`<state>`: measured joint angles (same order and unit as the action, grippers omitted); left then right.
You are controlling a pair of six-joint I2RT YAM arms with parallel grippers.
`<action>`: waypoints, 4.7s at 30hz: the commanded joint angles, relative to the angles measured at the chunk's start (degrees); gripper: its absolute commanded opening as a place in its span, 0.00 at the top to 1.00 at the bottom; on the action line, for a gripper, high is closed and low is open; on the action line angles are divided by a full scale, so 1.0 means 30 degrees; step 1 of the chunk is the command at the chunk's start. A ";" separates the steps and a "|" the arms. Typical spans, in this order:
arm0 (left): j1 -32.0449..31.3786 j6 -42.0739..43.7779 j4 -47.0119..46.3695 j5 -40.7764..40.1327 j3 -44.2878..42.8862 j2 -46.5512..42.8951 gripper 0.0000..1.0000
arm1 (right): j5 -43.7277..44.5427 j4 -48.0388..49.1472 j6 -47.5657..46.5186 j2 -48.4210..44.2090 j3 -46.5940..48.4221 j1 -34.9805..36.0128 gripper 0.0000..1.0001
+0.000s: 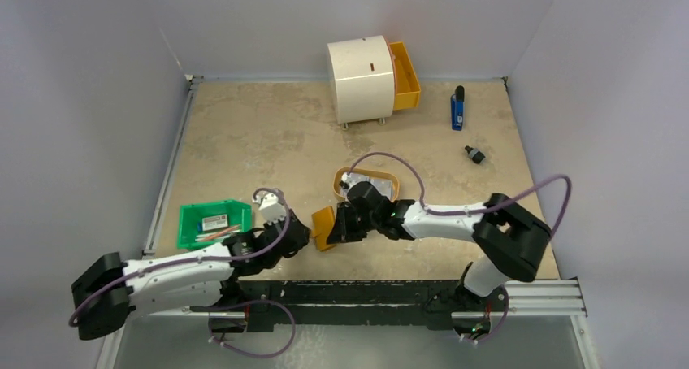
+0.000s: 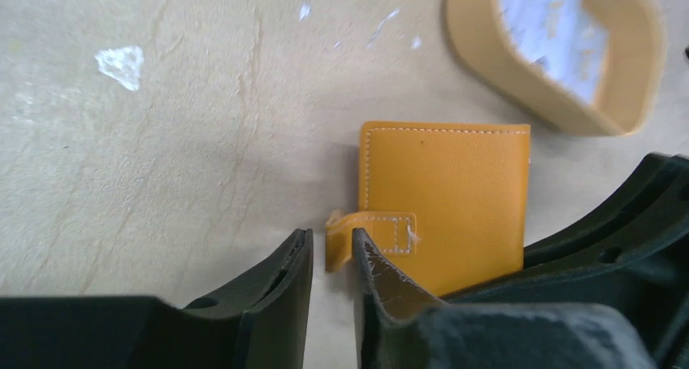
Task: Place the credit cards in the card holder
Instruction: Close the card holder at the center of the board, then pick up the card holder from the center of the board, then close the card holder.
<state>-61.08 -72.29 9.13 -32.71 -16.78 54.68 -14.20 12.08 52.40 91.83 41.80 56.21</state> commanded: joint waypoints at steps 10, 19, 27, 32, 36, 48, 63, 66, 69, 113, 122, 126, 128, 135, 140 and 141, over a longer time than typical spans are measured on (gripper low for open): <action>0.0058 0.5286 1.0264 -0.5453 -1.3694 -0.4837 0.50 | 1.3539 -1.3125 -1.4797 -0.6964 1.0275 0.0186 1.00; 0.0059 0.8961 0.2490 -0.2277 -1.6444 -0.3546 0.33 | 1.8909 0.2589 -3.4174 -1.0266 0.5538 0.0862 1.00; 0.0057 0.9490 0.2163 0.1869 -2.0416 0.0904 0.28 | 1.7858 1.2396 -4.5633 -1.0547 0.2065 0.1131 1.00; 0.0058 0.9389 0.0383 0.3134 -2.0154 0.1781 0.25 | 1.7302 1.3769 -4.7693 -1.0980 0.1320 0.1518 1.00; 0.0057 0.9058 -0.0179 0.3548 -1.9948 0.2224 0.23 | 1.7300 1.4018 -4.8199 -1.1264 0.0970 0.1696 1.00; 0.0061 0.8422 -0.1964 0.3872 -2.0303 0.3320 0.20 | 1.7421 1.4226 -4.8961 -1.1476 0.1143 0.2328 1.00; 0.0043 0.5590 -0.1845 0.1516 -2.0885 0.4248 0.29 | 1.7505 1.3855 -4.9281 -1.1772 0.1223 0.2416 1.00; 0.0061 0.4533 -0.1716 0.0331 -2.0874 0.3909 0.29 | 1.7477 1.3854 -4.9363 -1.1828 0.1225 0.2417 1.00; 0.0082 0.3990 -0.1475 -0.0420 -2.1001 0.3515 0.28 | 1.7498 1.3845 -4.9402 -1.1939 0.1262 0.2410 1.00; 0.0612 0.4199 0.1542 0.2563 -2.4161 0.6188 0.52 | 1.7501 1.4806 -4.9672 -1.1865 0.1322 0.2913 1.00; 0.0846 0.4247 0.1069 0.2858 -2.3719 0.6064 0.95 | 1.7908 1.4225 -4.9240 -1.2013 0.1417 0.3248 1.00; 0.0905 0.4439 0.1176 0.1887 -2.3134 0.5352 1.00 | 1.9669 0.9162 -4.5813 -1.2124 0.2954 0.3446 0.56; 0.0930 0.4699 0.1284 0.1230 -2.2799 0.4813 1.00 | 2.0167 0.3819 -4.1057 -1.2203 0.5069 0.3497 0.26; 0.0936 1.1311 0.4375 0.3706 -2.1612 0.0943 1.00 | 1.0474 -1.1477 -2.3686 -1.3470 1.2060 0.3416 0.01; 0.0936 1.4957 0.7031 0.8931 -2.0559 -0.1396 1.00 | 0.5276 -1.2390 -1.9714 -1.4571 1.2842 0.3397 0.01; 0.0936 1.5407 0.7336 0.9466 -2.0320 -0.1949 1.00 | 0.4636 -1.2315 -1.9045 -1.4748 1.2792 0.3411 0.01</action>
<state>-58.30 -37.78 25.15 -16.19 -79.99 52.77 14.61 -19.59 -21.34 49.78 78.08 66.37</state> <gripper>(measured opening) 0.134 0.987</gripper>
